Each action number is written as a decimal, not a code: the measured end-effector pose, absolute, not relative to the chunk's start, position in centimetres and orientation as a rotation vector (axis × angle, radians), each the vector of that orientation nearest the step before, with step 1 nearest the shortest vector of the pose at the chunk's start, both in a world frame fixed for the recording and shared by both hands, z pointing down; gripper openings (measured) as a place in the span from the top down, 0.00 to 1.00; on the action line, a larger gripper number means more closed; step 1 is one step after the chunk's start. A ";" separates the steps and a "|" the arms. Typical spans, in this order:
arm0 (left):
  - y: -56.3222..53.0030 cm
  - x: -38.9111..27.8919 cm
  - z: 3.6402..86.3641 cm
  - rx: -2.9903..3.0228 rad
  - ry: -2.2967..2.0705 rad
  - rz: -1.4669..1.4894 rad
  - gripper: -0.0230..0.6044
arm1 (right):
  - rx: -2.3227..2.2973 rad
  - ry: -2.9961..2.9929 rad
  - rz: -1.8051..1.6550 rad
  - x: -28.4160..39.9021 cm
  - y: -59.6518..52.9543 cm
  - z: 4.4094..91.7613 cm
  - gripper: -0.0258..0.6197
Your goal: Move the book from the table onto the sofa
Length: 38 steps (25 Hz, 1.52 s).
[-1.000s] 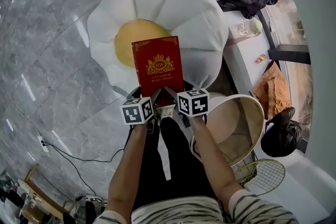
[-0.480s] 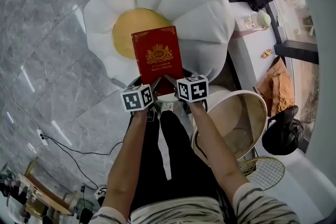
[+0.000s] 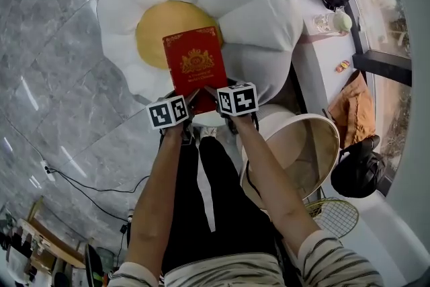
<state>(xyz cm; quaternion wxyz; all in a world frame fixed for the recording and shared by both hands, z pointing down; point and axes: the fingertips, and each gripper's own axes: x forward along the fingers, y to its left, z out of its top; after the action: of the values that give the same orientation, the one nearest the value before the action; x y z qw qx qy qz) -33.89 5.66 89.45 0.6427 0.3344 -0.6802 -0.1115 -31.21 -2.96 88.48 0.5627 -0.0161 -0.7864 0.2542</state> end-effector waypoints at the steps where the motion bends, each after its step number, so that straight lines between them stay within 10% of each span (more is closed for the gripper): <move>1: 5.6 -34.1 89.8 0.759 -1.546 -0.252 0.39 | -0.042 -1.846 0.609 -31.4 -3.0 88.9 0.47; 38: 4.1 -34.1 101.6 0.692 -1.381 -0.222 0.40 | -0.034 -1.644 0.469 -33.3 -5.7 101.2 0.48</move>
<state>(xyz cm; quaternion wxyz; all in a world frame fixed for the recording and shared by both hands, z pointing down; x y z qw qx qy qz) -34.14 4.14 101.63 0.7108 0.3120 -0.6225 -0.1000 -33.26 -5.72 101.20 0.6563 -0.0149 -0.7254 0.2069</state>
